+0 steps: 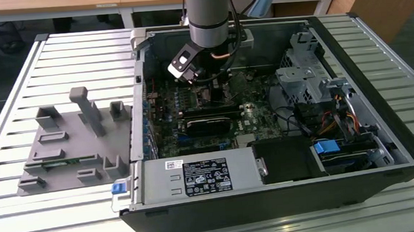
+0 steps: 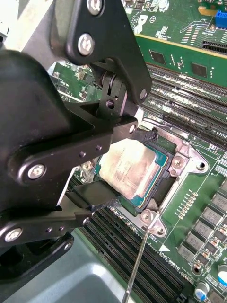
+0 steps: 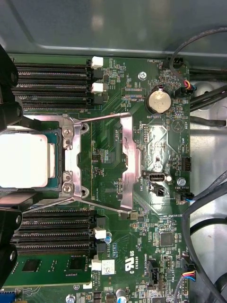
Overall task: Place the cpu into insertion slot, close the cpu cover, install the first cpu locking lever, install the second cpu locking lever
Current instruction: 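Place the cpu into insertion slot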
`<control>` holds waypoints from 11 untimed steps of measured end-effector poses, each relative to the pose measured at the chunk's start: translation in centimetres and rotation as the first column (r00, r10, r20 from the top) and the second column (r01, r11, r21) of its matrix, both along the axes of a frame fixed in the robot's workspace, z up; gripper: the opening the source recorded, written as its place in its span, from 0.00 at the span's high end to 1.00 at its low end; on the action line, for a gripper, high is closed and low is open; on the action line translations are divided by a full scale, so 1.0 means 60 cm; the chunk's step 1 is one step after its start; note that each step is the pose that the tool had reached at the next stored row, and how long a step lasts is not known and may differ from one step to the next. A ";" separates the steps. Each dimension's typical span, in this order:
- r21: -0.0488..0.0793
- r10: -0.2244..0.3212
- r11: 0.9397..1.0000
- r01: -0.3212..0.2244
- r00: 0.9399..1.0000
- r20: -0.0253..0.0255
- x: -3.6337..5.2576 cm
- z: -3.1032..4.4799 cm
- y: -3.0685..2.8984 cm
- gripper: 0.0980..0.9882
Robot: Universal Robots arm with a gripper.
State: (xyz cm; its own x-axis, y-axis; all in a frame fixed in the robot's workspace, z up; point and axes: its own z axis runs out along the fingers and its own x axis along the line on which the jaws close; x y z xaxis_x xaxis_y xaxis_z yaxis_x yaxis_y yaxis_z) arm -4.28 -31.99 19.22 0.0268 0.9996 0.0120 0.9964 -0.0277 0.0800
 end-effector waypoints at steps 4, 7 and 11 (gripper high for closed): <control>0.001 0.000 1.000 0.000 1.000 0.000 0.000 0.003 -0.0001 0.42; 0.002 0.000 1.000 0.000 1.000 0.000 0.000 0.007 0.0000 0.42; 0.003 0.000 1.000 0.000 1.000 0.000 0.000 0.007 0.0000 0.42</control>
